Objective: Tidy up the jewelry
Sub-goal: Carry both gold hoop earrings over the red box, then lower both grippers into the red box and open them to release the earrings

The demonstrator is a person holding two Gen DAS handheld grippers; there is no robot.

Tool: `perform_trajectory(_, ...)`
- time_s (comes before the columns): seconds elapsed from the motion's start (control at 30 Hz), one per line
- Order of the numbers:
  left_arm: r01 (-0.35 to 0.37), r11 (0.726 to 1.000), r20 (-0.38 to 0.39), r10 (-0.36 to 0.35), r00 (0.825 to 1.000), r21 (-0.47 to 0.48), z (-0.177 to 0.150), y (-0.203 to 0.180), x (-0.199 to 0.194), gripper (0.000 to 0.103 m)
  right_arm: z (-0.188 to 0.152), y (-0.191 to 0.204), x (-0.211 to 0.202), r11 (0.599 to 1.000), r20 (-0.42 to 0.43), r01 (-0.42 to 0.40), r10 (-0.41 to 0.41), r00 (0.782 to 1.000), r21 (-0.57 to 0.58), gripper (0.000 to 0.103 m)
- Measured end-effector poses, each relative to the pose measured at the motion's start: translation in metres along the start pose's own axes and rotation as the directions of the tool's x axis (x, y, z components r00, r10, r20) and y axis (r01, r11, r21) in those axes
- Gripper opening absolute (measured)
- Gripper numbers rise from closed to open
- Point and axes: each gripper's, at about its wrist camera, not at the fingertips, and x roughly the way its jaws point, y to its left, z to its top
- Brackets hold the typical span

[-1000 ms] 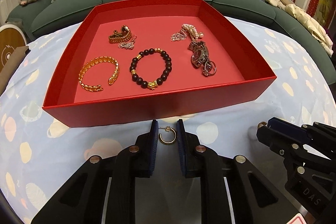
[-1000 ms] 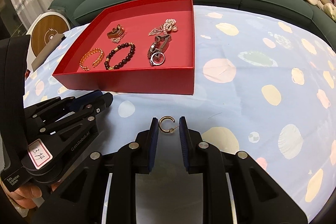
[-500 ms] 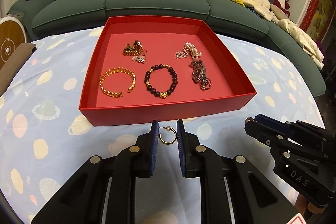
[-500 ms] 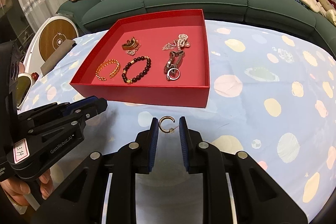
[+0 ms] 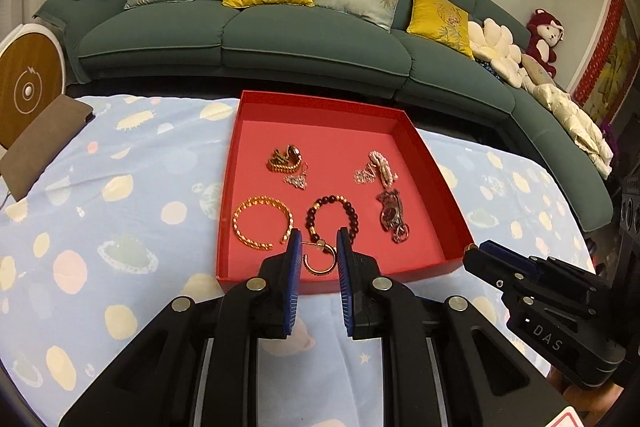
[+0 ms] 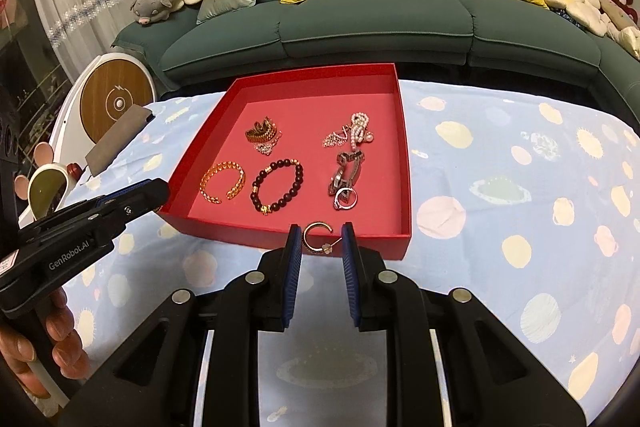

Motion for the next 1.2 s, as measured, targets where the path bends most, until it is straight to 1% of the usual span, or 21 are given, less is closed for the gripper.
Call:
perform_trajectory(0.13,-0.03,0.999,0.002,0.03,1.0,-0.011,0.02,0.002,0.011,0.015,0.025,0.005,0.008,0.999,0.012,0.012,-0.012,1.0,-0.035,0.02)
perform_trajectory(0.23,-0.062,0.998,0.01,0.061,0.998,0.02,0.032,0.001,0.021,0.015,0.044,0.004,0.019,0.998,0.01,0.027,-0.026,1.0,-0.055,0.02)
perform_trajectory(0.3,-0.08,0.997,0.014,0.08,0.997,0.022,0.042,0.002,0.031,0.015,0.054,0.005,0.028,0.997,0.009,0.036,-0.036,0.999,-0.064,0.02)
perform_trajectory(0.4,-0.088,0.996,0.011,0.088,0.996,0.01,0.054,0.006,0.046,0.015,0.066,0.002,0.043,0.998,0.002,0.026,-0.026,1.0,-0.049,0.02)
perform_trajectory(0.53,-0.12,0.992,0.02,0.12,0.993,0.038,0.067,0.005,0.063,0.015,0.076,-0.002,0.063,0.999,-0.006,0.025,-0.025,1.0,-0.03,0.02)
perform_trajectory(0.73,-0.149,0.987,-0.002,0.15,0.989,0.057,0.07,0.009,0.086,0.015,0.087,-0.009,0.086,0.999,-0.015,0.031,-0.031,0.999,-0.013,0.02)
perform_trajectory(0.9,-0.166,0.984,-0.028,0.168,0.985,0.065,0.067,0.015,0.104,0.015,0.087,-0.009,0.1,0.999,-0.029,0.035,-0.035,0.999,-0.011,0.02)
perform_trajectory(1.2,-0.181,0.981,-0.044,0.185,0.982,0.071,0.064,0.02,0.117,0.016,0.086,-0.004,0.118,0.999,-0.05,0.036,-0.036,0.998,-0.016,0.02)
